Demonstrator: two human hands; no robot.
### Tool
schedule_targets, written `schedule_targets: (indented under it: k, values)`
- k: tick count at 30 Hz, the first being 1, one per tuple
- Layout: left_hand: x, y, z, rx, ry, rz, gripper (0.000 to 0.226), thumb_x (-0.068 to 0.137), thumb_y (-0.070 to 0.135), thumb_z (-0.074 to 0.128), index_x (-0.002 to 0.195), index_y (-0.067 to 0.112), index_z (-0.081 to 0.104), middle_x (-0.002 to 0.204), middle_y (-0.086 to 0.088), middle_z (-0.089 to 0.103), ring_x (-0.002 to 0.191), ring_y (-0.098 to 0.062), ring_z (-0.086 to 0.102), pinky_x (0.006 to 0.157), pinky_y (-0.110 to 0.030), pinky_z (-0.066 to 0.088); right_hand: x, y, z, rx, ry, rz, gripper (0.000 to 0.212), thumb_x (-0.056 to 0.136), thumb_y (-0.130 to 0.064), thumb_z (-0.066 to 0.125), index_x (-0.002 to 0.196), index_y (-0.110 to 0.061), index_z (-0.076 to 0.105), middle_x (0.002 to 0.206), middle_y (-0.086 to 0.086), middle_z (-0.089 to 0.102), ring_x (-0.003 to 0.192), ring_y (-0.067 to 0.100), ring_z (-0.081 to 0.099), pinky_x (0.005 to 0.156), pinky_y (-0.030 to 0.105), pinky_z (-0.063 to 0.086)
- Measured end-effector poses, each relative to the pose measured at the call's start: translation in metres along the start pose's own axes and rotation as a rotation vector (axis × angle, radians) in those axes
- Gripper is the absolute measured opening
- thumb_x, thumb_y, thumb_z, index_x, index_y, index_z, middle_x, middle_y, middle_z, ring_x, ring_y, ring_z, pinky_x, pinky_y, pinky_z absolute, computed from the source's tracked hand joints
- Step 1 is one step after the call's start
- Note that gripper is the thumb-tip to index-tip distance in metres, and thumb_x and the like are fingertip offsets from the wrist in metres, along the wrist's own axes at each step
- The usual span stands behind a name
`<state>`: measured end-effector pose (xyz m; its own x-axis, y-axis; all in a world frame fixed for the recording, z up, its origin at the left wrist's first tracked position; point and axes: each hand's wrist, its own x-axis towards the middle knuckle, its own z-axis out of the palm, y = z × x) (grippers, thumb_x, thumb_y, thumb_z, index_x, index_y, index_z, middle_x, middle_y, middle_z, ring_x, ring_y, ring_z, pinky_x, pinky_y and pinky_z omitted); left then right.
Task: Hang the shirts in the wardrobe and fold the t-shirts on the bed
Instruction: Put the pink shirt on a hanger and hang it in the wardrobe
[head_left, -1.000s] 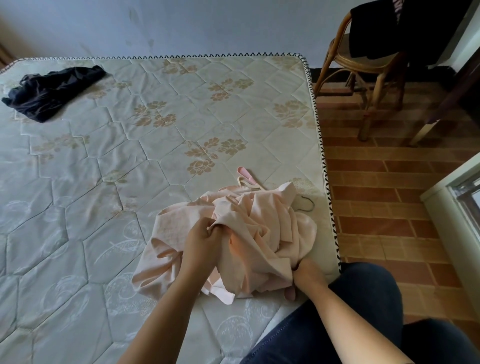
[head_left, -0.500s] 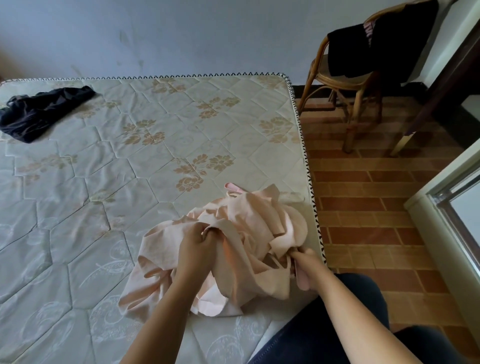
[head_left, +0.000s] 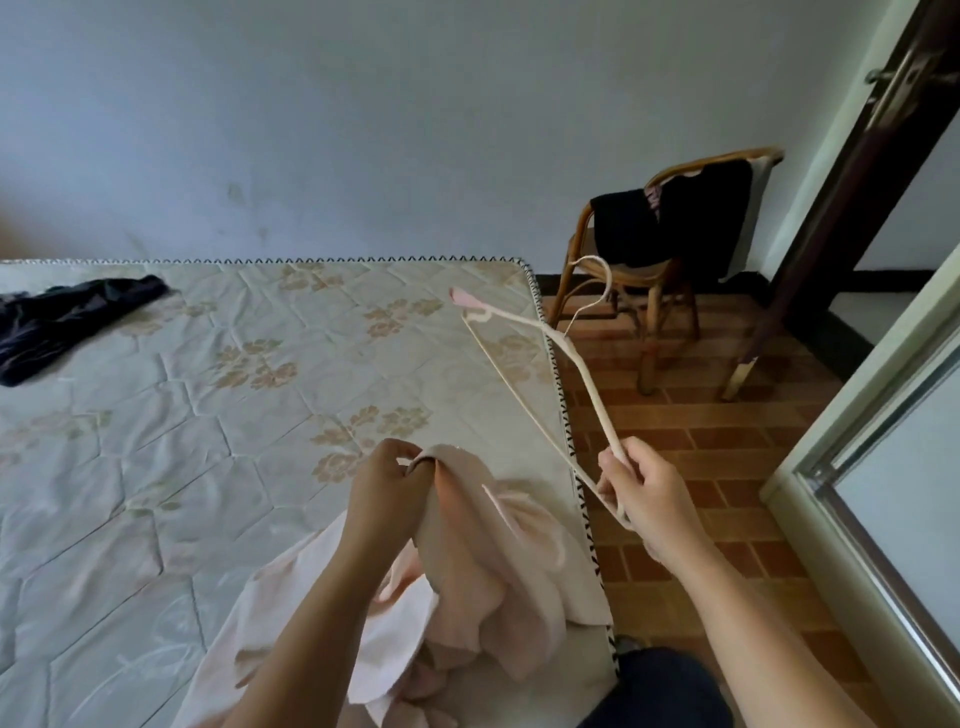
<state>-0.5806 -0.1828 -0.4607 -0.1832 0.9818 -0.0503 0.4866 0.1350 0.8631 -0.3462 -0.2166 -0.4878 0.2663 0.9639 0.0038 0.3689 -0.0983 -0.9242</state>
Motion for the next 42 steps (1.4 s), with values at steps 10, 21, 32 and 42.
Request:
schedule_targets:
  k: [10, 21, 32, 42]
  values:
    - [0.006, 0.026, 0.003, 0.078, -0.072, 0.077, 0.009, 0.092, 0.015, 0.050, 0.099, 0.019, 0.054, 0.077, 0.012, 0.052, 0.070, -0.001, 0.049, 0.055, -0.020, 0.037, 0.016, -0.053, 0.019, 0.134, 0.069, -0.221, 0.014, 0.087, -0.010, 0.061, 0.081, -0.013, 0.049, 0.046, -0.010, 0.043, 0.041, 0.003, 0.036, 0.045, 0.013, 0.028]
    - [0.044, 0.016, -0.003, 0.221, -0.112, 0.036, 0.016, 0.089, 0.021, 0.060, 0.096, 0.008, 0.066, 0.090, -0.002, 0.059, 0.086, -0.020, 0.056, 0.075, -0.032, 0.049, 0.012, -0.055, 0.004, 0.277, -0.008, -0.207, 0.020, 0.094, -0.018, 0.053, 0.080, -0.004, 0.059, 0.043, -0.008, 0.033, 0.038, 0.003, 0.026, 0.040, 0.013, 0.024]
    - [0.083, -0.008, -0.009, -0.057, -0.041, -0.218, 0.014, 0.085, 0.007, 0.058, 0.072, 0.002, 0.056, 0.062, -0.009, 0.044, 0.051, -0.019, 0.037, 0.046, -0.025, 0.028, -0.005, -0.048, -0.014, 0.086, -0.286, -0.017, 0.032, 0.097, -0.022, 0.050, 0.071, -0.005, 0.057, 0.043, -0.004, 0.032, 0.036, 0.005, 0.022, 0.040, 0.013, 0.024]
    - [0.066, 0.006, -0.020, 0.303, -0.048, 0.088, 0.009, 0.088, 0.018, 0.060, 0.089, 0.012, 0.065, 0.083, -0.003, 0.058, 0.074, -0.022, 0.054, 0.058, -0.026, 0.042, -0.006, -0.044, -0.011, -0.083, -0.375, 0.059, 0.032, 0.096, -0.028, 0.050, 0.071, -0.011, 0.059, 0.045, -0.005, 0.032, 0.039, 0.007, 0.024, 0.045, 0.019, 0.025]
